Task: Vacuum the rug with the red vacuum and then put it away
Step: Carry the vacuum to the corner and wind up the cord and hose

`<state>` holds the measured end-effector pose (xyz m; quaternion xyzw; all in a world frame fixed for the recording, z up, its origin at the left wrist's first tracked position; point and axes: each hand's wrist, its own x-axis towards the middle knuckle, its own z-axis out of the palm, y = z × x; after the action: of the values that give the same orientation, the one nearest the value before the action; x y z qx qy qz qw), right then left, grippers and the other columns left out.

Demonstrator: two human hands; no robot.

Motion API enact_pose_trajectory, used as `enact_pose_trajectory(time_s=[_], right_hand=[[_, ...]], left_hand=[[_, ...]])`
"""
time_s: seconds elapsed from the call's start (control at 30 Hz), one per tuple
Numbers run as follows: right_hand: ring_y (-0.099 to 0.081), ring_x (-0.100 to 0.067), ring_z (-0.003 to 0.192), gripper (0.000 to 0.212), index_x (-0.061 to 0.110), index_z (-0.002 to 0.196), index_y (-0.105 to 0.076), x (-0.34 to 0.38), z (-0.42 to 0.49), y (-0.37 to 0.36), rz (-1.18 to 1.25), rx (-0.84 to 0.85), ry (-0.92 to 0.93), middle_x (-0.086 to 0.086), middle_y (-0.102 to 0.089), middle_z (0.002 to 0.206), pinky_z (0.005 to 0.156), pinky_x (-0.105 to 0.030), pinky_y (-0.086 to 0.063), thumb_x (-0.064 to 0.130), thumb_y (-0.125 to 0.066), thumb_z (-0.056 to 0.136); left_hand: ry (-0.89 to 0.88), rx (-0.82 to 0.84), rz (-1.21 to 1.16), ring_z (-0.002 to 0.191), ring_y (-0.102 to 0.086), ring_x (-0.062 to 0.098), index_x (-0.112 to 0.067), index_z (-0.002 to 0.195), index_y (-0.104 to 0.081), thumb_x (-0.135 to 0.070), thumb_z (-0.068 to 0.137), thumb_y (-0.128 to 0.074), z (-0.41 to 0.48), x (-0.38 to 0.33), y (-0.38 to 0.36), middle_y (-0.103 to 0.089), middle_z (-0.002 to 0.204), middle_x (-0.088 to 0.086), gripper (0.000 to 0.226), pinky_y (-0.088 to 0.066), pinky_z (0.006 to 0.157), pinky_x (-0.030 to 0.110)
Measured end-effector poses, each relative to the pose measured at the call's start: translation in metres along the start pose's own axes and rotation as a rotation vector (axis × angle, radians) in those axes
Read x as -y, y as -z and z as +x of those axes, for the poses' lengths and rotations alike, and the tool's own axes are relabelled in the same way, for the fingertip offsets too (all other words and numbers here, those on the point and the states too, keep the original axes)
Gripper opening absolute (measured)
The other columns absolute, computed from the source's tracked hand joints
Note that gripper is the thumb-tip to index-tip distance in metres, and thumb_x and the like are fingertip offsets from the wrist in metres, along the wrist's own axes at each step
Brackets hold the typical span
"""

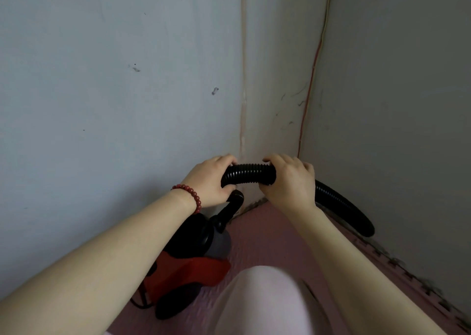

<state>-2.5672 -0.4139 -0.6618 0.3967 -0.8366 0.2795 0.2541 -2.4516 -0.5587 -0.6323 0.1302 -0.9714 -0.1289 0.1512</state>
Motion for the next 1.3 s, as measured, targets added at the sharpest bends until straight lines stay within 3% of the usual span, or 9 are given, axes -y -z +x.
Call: enact_pose_trajectory(time_s=[0.07,0.23,0.37,0.57,0.8,0.9,1.03,1.13,1.3], right_hand=[[-0.061,-0.024,0.089,0.032,0.021,0.102,-0.067,0.000,0.003,0.000,-0.031,-0.038,-0.055,0.003,-0.068,0.093,0.084,-0.043,-0.040,0.023,-0.073,0.071],[-0.060,-0.024,0.068,0.019,0.017,0.080,-0.063,0.028,0.025,0.004,-0.002,-0.087,0.101,0.003,-0.064,0.073,0.063,-0.028,-0.031,0.014,-0.074,0.065],[-0.058,-0.023,0.073,0.017,0.018,0.092,-0.061,0.062,0.046,0.010,-0.010,0.096,0.297,0.004,-0.063,0.082,0.062,-0.029,-0.032,0.018,-0.062,0.075],[-0.059,-0.022,0.088,0.034,0.019,0.109,-0.059,0.081,0.052,0.008,0.040,0.127,0.383,0.005,-0.065,0.094,0.079,-0.032,-0.032,0.017,-0.064,0.075],[-0.050,-0.035,0.114,0.048,0.005,0.113,-0.062,0.108,0.051,-0.011,0.266,0.000,0.271,-0.016,-0.053,0.124,0.096,-0.038,-0.040,-0.003,-0.069,0.066],[-0.039,-0.030,0.120,0.048,0.004,0.115,-0.059,0.126,0.043,-0.012,0.427,-0.069,0.170,-0.016,-0.045,0.127,0.100,-0.028,-0.031,-0.003,-0.068,0.069],[-0.037,-0.009,0.103,0.037,0.010,0.112,-0.053,0.144,0.037,-0.002,0.656,-0.070,-0.065,-0.001,-0.038,0.119,0.083,-0.006,-0.028,0.003,-0.063,0.077],[-0.053,-0.008,0.088,0.027,0.016,0.106,-0.047,0.155,0.038,0.007,0.864,0.061,-0.277,0.006,-0.044,0.108,0.072,-0.016,-0.044,0.016,-0.061,0.082],[-0.059,-0.008,0.087,0.046,0.006,0.113,-0.048,0.172,0.049,0.009,1.042,0.199,-0.462,-0.002,-0.059,0.107,0.062,-0.016,-0.041,0.035,-0.067,0.082]], left_hand=[[0.061,-0.006,-0.029,0.092,-0.058,0.016,-0.023,0.113,-0.048,-0.022,0.079,-0.065,-0.004,0.011,0.007,-0.059,0.104,-0.004,0.038,-0.048,0.081,0.030],[0.136,-0.001,-0.010,0.083,-0.059,0.015,-0.019,0.108,-0.049,-0.023,0.077,-0.065,-0.008,0.022,0.024,-0.057,0.091,-0.005,0.035,-0.046,0.069,0.024],[0.063,-0.159,-0.016,0.078,-0.058,0.013,-0.020,0.105,-0.052,-0.032,0.073,-0.070,-0.009,0.011,0.038,-0.060,0.090,-0.006,0.038,-0.050,0.069,0.029],[0.188,-0.065,0.008,0.064,-0.057,0.017,-0.021,0.097,-0.042,-0.024,0.078,-0.062,-0.032,0.031,0.051,-0.056,0.070,-0.003,0.027,-0.045,0.055,0.026],[0.357,-0.062,-0.079,0.071,-0.060,0.018,-0.017,0.083,-0.051,-0.027,0.072,-0.065,-0.059,0.064,0.059,-0.060,0.075,-0.001,0.020,-0.047,0.062,0.030],[0.372,-0.068,-0.121,0.068,-0.059,0.016,-0.018,0.075,-0.050,-0.027,0.071,-0.066,-0.066,0.068,0.063,-0.059,0.072,-0.002,0.019,-0.045,0.060,0.028],[0.372,-0.062,-0.150,0.058,-0.053,0.011,-0.020,0.069,-0.047,-0.027,0.070,-0.067,-0.073,0.067,0.067,-0.054,0.064,-0.007,0.022,-0.037,0.052,0.021],[0.377,-0.052,-0.158,0.058,-0.053,0.009,-0.020,0.072,-0.047,-0.027,0.072,-0.067,-0.076,0.063,0.071,-0.054,0.065,-0.008,0.021,-0.035,0.051,0.020],[0.357,-0.030,-0.197,0.063,-0.054,0.009,-0.025,0.073,-0.047,-0.027,0.075,-0.068,-0.077,0.051,0.078,-0.056,0.070,-0.008,0.021,-0.036,0.053,0.019]])
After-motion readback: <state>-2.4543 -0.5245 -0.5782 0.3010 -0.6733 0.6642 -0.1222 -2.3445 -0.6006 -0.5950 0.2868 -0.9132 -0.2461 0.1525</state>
